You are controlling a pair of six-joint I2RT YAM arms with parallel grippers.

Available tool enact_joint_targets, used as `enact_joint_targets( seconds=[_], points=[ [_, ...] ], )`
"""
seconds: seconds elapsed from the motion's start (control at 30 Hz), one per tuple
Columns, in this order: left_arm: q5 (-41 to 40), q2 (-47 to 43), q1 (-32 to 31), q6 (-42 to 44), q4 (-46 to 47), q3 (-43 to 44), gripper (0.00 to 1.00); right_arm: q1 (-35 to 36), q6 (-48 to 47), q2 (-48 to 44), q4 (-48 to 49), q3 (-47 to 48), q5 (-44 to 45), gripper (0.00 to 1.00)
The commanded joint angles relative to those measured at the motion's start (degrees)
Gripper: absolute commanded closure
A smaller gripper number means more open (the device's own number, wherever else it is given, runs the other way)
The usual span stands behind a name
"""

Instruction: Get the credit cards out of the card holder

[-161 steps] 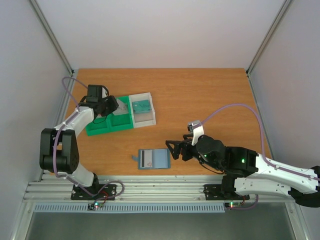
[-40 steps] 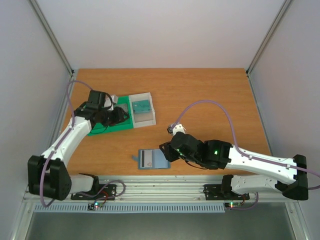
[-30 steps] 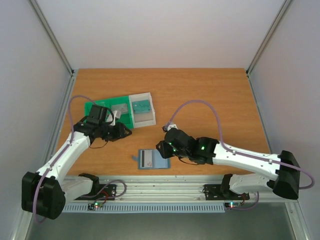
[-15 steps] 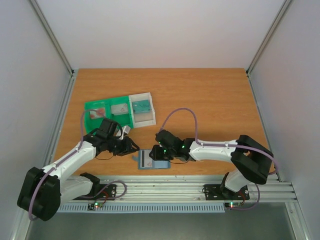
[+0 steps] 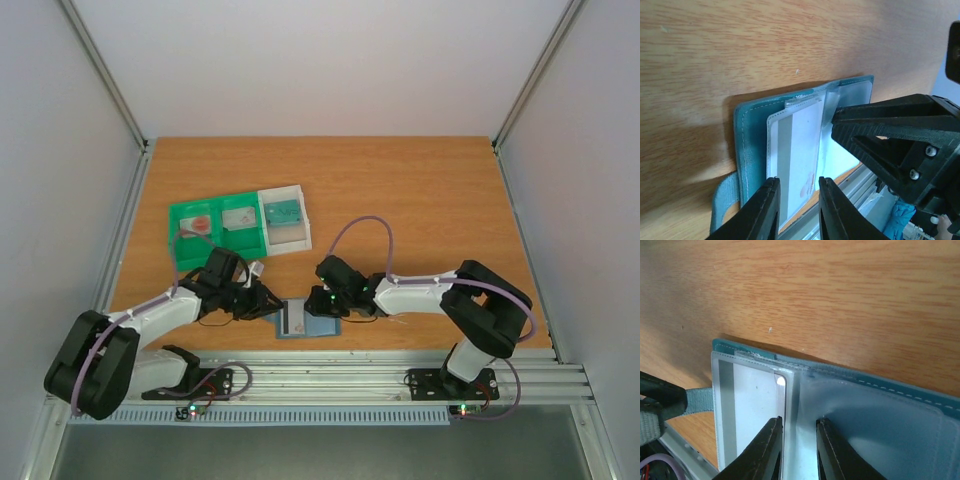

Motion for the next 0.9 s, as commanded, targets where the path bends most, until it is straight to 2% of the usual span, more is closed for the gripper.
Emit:
enact_joint_targets(
  seconds=[0.0,0.17,0.27,0.43,0.6,0.87],
  points=[
    [1.2,0.9,-0.2,-0.8,6.4,-0.9,0.77,-1.2,-3.3,-0.7,-8.0,-0.5,6.6,0.79],
    [1.6,1.0,-0.3,-1.8,6.8,-0.2,0.77,-1.2,-2.8,-4.9,-9.3,-0.3,5.9,0.79],
    [2.8,1.5,-0.2,-1.5,6.8,0.1,0.77,-1.0,-2.0,-6.2,-6.7,-0.3,2.1,0.79],
    [3.5,3.5,-0.2,-0.6,7.0,0.5,0.75,-0.3,0.7,-4.5,-3.0,1.0,-2.5,0.82],
    [5.5,4.1,-0.2,-2.4,10.4,-0.8,0.84,0.2,2.5,-1.8,-0.2,0.7,-3.2,0.83],
    [7.1,5.9,-0.3,-2.8,13.6,-1.9,0.86,0.2,4.2,0.9,3.6,-0.9,-4.2,0.84]
  ],
)
